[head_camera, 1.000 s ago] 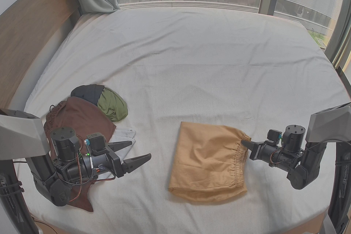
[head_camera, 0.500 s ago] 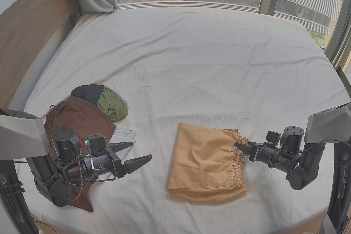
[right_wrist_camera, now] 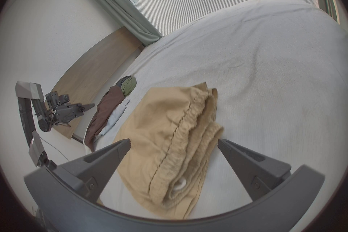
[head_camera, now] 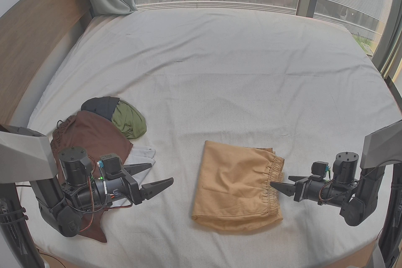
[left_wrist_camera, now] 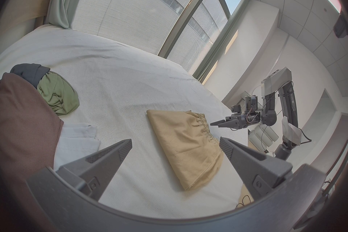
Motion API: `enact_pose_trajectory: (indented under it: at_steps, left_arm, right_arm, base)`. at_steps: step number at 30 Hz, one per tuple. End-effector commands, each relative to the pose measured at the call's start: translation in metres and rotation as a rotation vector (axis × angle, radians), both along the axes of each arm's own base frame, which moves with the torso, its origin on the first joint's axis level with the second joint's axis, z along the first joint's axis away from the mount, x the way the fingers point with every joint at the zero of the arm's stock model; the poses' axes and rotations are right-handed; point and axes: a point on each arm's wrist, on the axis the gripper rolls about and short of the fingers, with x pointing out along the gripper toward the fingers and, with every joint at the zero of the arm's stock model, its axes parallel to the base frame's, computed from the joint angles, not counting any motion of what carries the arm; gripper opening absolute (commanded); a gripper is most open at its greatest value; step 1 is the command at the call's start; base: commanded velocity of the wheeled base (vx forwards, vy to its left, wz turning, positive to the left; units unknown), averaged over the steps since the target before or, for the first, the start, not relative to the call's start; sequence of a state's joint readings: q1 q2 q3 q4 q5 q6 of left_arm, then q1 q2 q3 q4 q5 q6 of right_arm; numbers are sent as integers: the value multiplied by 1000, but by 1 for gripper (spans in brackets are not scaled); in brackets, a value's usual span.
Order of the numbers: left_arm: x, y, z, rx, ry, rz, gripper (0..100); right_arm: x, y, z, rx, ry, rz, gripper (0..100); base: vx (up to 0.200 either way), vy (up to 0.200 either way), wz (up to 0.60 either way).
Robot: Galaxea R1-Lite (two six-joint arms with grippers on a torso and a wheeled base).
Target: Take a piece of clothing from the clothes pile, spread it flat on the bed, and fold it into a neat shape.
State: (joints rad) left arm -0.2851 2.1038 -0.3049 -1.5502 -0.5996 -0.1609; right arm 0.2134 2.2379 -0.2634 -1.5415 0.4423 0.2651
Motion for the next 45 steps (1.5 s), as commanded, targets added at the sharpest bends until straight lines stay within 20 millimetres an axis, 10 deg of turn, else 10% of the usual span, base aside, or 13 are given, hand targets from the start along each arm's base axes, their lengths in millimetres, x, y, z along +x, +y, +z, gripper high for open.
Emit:
enact_pose_trajectory:
  at_steps: [1, 26, 45]
  left_arm:
    - [0, 1, 0, -1, -2, 3, 100]
    - [-3, 1, 0, 1, 6, -16, 100]
    - [-5, 2, -3, 23, -9, -42, 100]
  right_arm:
    - [-16, -2, -3, -12, 53, 20, 100]
    - [-32, -1, -41, -20, 250, 65, 100]
    - [-25, 45, -44, 136, 365, 38, 100]
  base:
    - [0, 0, 0]
    - [0, 0, 0]
    - [0, 0, 0]
